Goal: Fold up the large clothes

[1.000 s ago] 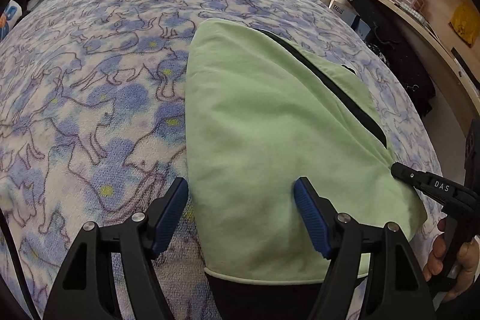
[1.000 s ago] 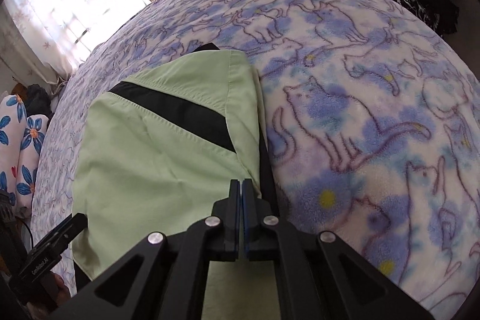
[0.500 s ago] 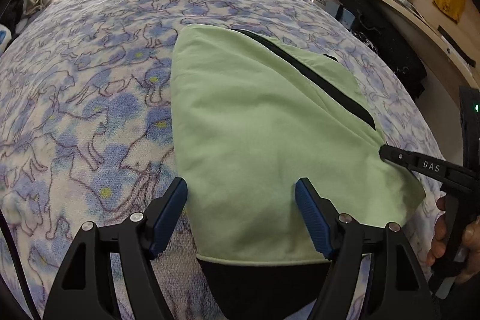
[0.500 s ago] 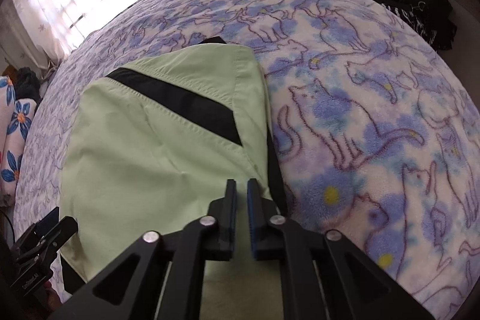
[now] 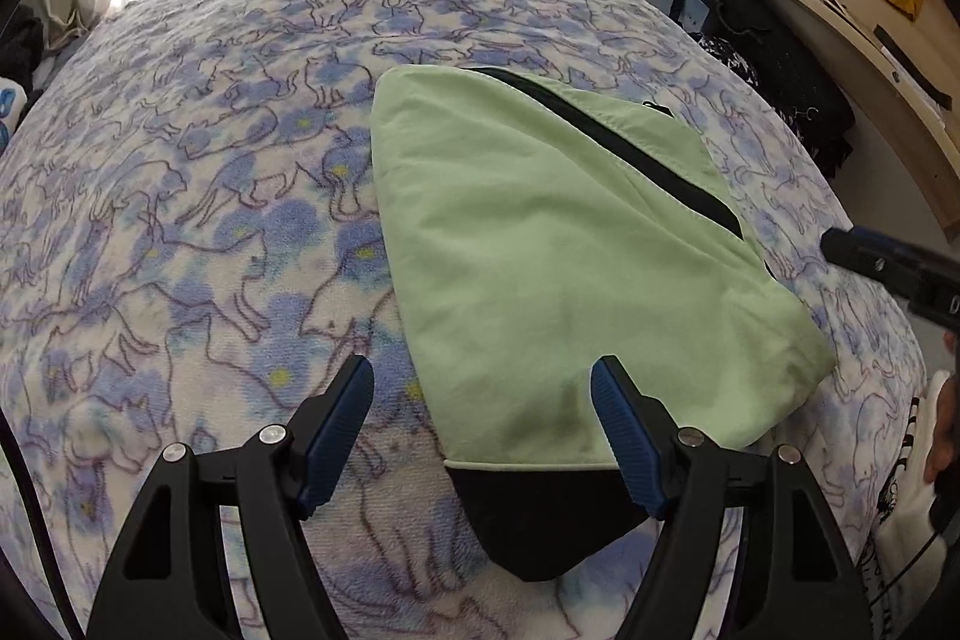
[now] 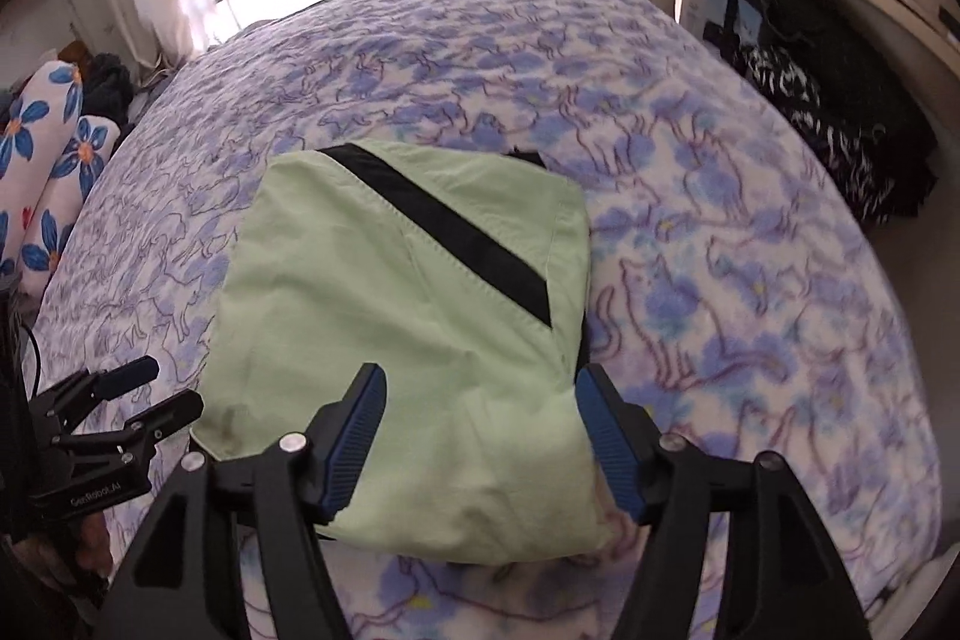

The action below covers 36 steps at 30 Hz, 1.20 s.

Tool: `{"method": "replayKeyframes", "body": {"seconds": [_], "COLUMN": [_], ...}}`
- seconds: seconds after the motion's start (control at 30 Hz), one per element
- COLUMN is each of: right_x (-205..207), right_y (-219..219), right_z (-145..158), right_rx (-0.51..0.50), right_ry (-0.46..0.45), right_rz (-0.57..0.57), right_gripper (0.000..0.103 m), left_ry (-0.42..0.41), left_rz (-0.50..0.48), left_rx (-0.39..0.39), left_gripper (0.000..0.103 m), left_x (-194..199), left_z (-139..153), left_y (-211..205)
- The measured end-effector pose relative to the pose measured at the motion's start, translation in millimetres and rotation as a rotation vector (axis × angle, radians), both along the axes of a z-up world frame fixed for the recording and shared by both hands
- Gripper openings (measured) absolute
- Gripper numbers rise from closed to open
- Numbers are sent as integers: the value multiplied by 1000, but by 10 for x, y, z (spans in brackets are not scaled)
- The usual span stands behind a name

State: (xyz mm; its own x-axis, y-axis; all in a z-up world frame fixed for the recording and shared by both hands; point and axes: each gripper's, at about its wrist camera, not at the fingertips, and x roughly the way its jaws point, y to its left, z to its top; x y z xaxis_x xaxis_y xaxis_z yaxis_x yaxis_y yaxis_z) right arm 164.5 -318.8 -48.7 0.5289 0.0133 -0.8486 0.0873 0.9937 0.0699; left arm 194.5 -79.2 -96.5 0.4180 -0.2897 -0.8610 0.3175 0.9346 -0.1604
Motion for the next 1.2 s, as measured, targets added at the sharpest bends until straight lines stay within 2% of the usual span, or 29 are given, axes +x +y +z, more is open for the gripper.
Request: {"method": "replayKeyframes", "body": {"seconds": [0.13,0.3,0.43,0.53,0.67,0.77,0.9,1.13,1.2], "right_x": [83,269,393,468,549,623,730,936,931], "right_y": [-186,-557,-836,-1012,-1056,-991,-855,-607,-616], "right_z": [59,-193,-521,-777,-1089,-1241,-1279,-1377,-1378], "right_rx": [48,102,247,353,507,556,622,625,631], "right_ry": [1,113,192,211,255,261,216,204,198], "right_rz": [36,19,1,-25,-14,5,55,106,101], "right_gripper": [67,67,67,67,67,69,69,69,65], "left_ry": [55,132,207,257,280,272,274,266,270], "left_rz": [1,6,-4,-5,-10,-25,-33,-40,-37], "left_rx": [-25,-112,-208,-264,-343,-366,-383,-372,-376], "left_gripper": [73,73,73,73,76,81,87,93,93], "left_x": [111,244,360,416,477,494,553,733,765], "left_z": [-41,-220,-440,-607,-761,-821,-885,-947,-958], "left_y": [67,182,210,203,186,134,48,-141,-156]}}
